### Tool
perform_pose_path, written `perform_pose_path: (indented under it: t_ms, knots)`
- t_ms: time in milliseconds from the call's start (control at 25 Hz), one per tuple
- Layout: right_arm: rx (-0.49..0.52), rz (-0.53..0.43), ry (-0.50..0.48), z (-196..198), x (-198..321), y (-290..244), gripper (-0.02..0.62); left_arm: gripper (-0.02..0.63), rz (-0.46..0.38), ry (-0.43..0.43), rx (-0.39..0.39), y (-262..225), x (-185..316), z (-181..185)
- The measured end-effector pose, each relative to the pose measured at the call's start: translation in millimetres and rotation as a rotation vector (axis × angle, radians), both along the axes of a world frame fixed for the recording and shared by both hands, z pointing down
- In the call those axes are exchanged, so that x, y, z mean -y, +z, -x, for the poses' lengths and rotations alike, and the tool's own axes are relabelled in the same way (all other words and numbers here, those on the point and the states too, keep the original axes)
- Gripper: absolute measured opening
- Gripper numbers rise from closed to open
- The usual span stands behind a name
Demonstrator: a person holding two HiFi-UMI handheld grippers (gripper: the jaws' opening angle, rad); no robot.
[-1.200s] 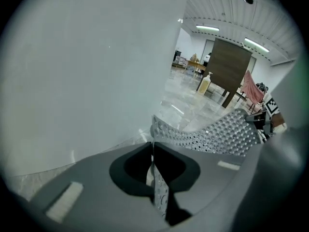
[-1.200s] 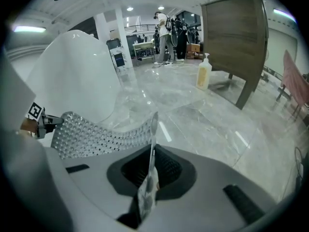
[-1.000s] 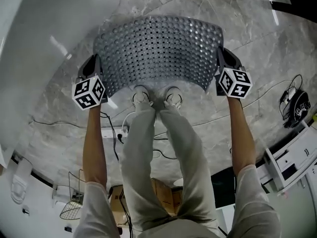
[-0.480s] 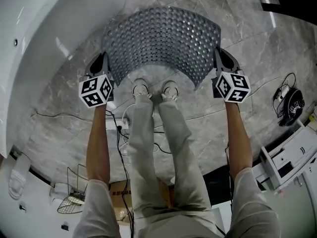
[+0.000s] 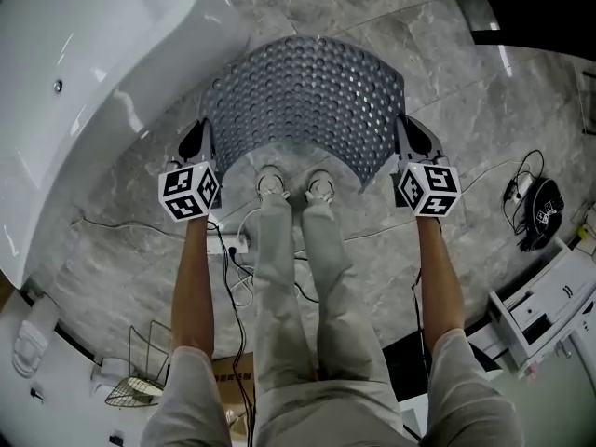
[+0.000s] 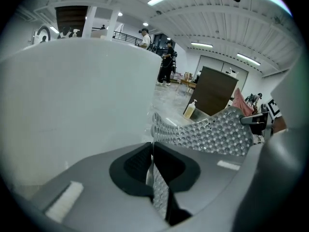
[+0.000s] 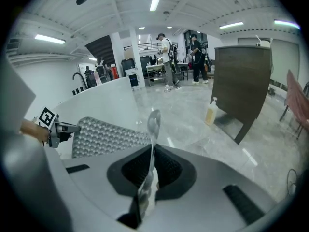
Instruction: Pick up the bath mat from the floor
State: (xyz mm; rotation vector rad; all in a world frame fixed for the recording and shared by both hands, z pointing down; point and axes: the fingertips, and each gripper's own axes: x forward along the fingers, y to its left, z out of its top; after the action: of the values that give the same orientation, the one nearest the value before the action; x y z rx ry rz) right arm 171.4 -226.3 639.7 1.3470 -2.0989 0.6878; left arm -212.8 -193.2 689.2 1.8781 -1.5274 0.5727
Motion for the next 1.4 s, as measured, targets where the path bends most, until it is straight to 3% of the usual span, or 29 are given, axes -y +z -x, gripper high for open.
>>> perform_pose_path:
  t_ms: [360, 1400]
  knots:
    - [0.023, -0.061, 0.018, 8, 0, -92, 0.021, 0.028, -0.076, 0.027, 0.034, -102, 1, -6]
    - [0.096, -0.289, 0.035, -5, 12, -382, 0.021, 0.028, -0.324, 0.038, -0.022, -421, 43, -42]
